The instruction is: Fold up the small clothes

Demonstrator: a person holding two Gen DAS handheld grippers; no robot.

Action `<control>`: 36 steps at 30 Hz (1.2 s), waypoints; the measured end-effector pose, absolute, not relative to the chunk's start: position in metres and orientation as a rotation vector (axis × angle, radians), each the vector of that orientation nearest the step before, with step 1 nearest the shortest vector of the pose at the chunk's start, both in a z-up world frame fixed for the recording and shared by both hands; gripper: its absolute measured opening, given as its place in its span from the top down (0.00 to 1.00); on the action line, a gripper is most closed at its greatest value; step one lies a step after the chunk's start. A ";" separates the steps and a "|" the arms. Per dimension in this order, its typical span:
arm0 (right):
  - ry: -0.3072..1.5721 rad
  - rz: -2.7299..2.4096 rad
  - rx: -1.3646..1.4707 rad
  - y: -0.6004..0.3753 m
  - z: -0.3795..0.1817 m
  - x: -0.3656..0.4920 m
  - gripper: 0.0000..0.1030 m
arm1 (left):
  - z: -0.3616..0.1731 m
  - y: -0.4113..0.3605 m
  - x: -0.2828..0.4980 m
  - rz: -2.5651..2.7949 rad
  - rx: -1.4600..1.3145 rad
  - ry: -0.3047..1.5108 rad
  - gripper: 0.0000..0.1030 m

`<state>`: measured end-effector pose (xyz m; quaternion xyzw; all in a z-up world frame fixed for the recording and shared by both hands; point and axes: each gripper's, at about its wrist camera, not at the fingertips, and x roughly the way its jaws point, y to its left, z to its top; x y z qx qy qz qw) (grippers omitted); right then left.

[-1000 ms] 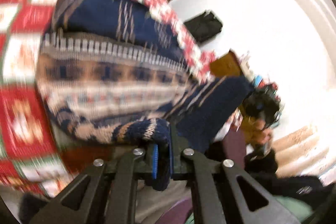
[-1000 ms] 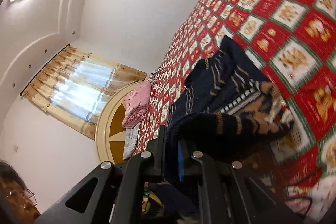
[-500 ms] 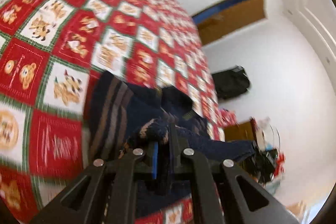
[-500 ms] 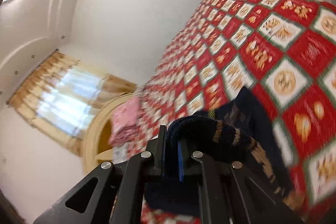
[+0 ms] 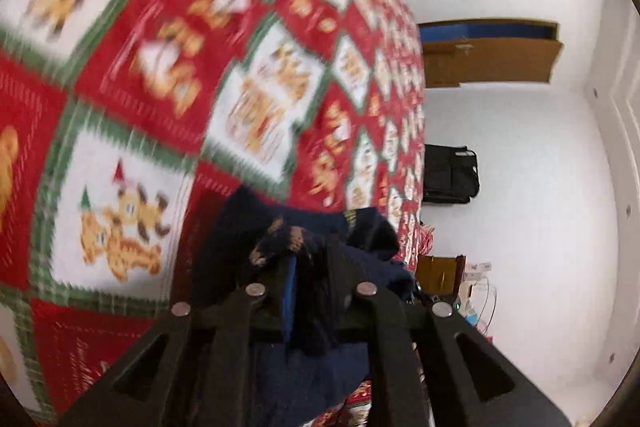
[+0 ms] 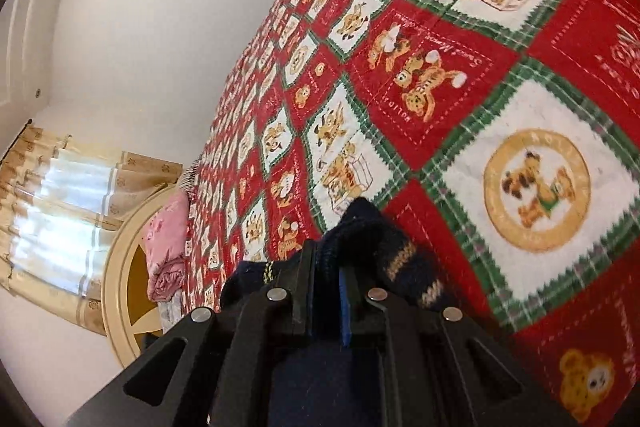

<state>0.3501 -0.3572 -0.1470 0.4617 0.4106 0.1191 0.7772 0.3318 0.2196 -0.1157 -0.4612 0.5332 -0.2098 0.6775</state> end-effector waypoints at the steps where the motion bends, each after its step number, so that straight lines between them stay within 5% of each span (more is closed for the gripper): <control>1: 0.895 0.258 1.020 -0.359 -0.147 0.354 0.89 | -0.113 0.221 0.334 -0.489 -1.039 1.197 0.87; 4: 0.872 0.269 1.148 -0.370 -0.152 0.360 0.79 | -0.117 0.227 0.336 -0.493 -1.079 1.202 0.66; 6: 0.850 0.269 1.214 -0.375 -0.155 0.360 0.58 | -0.122 0.242 0.335 -0.434 -1.123 1.172 0.29; 7: 0.837 0.274 1.247 -0.377 -0.156 0.360 0.48 | -0.125 0.252 0.331 -0.408 -1.183 1.161 0.24; 9: 0.802 0.272 1.303 -0.382 -0.156 0.355 0.45 | -0.127 0.270 0.319 -0.351 -1.260 1.113 0.24; 15: 0.837 0.253 1.119 -0.376 -0.126 0.329 0.42 | -0.069 0.254 0.274 -0.319 -0.728 1.018 0.24; 27: 0.674 0.238 0.570 -0.341 -0.052 0.132 0.42 | -0.061 0.159 0.178 -0.474 -0.287 0.845 0.24; 36: 0.804 0.181 0.537 -0.342 -0.117 0.139 0.42 | -0.078 0.123 0.172 -0.512 -0.213 0.888 0.24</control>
